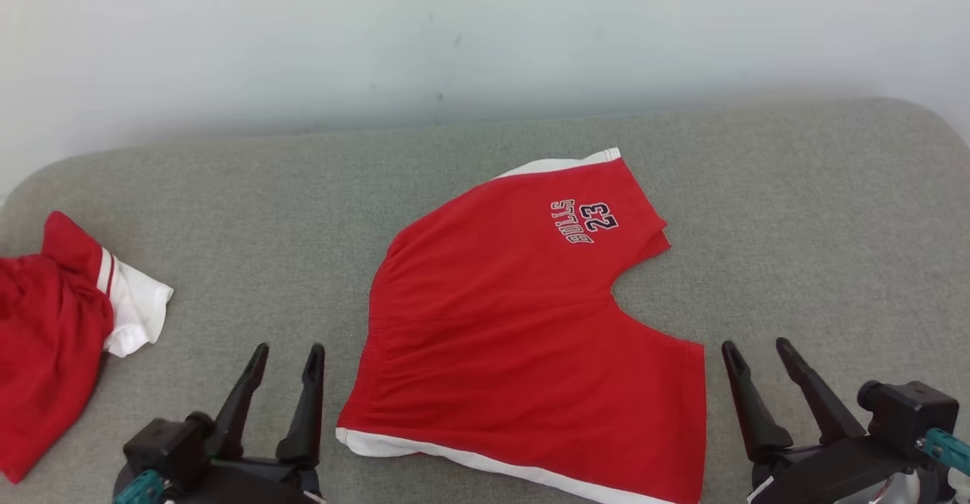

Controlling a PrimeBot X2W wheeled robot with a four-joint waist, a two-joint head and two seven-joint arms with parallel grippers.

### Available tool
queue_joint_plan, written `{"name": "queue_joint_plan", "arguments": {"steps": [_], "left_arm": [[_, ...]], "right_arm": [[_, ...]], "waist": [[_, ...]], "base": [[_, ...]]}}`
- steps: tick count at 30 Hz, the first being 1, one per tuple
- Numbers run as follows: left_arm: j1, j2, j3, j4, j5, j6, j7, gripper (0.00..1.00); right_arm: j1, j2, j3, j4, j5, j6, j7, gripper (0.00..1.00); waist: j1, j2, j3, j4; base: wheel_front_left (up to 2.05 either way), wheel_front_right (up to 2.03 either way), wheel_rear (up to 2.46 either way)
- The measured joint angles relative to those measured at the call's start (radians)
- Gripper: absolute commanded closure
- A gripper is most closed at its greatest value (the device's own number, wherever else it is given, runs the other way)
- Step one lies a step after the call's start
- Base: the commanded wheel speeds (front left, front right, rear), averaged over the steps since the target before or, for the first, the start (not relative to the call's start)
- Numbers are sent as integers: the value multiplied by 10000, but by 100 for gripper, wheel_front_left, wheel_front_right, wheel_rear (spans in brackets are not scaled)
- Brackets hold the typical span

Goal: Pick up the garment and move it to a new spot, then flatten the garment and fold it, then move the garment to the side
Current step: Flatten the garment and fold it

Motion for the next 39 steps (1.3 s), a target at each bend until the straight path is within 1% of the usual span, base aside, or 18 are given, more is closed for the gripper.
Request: {"name": "queue_joint_plan", "arguments": {"steps": [4,6,9,13,14,17,23,26,28,29,31,34,39], "left_arm": [[-268,8,-290,238,-25,-244,46,0],[-244,77,-497,481,-75,-435,491,0],[-57,111,-525,550,-180,-407,851,0],[-75,130,-600,600,-437,-422,1383,0],[-75,178,-629,640,-485,-491,1553,0],[-94,270,-796,779,-495,-581,2079,0],[-456,372,-1198,1484,-552,-683,3200,0],[-705,487,-1384,1820,-545,-855,3603,0],[-787,614,-1465,2061,-462,-859,3896,0],[-788,692,-1507,2186,-456,-869,4017,0],[-795,790,-1603,2395,-454,-941,4259,0],[-1011,759,-1804,2673,-454,-1034,4596,0],[-1272,683,-1866,2907,-485,-1110,4792,0]], "right_arm": [[21,242,-190,230,-199,-8,-616,0],[22,462,-286,284,-199,-8,-918,0],[93,719,-397,301,-194,-10,-1313,0],[148,823,-508,466,-194,-10,-1643,0],[151,851,-477,506,-194,-10,-1707,0],[151,874,-410,546,-221,-10,-1833,0],[35,918,-104,813,-347,4,-1923,0],[-89,922,153,1043,-441,100,-1919,0],[-206,928,178,1183,-472,123,-1921,0],[-204,926,184,1223,-472,186,-1921,0],[-181,928,198,1292,-474,188,-1929,0],[-101,917,171,1409,-474,194,-2011,0],[-105,915,165,1501,-474,217,-2023,0]], "waist": [[0,0,-208,122],[0,0,-312,171],[-1,-1,-423,234],[0,0,-444,337],[0,0,-445,345],[0,0,-391,351],[1,0,-292,236],[1,0,-254,109],[1,0,-261,10],[1,0,-273,-43],[1,0,-304,-142],[0,0,-370,-260],[1,0,-396,-301]], "base": [[0,0,0],[0,0,0],[0,0,0],[0,0,0],[0,0,0],[0,0,0],[0,0,0],[0,0,0],[0,0,0],[0,0,0],[0,0,0],[0,0,0],[0,0,0]]}}
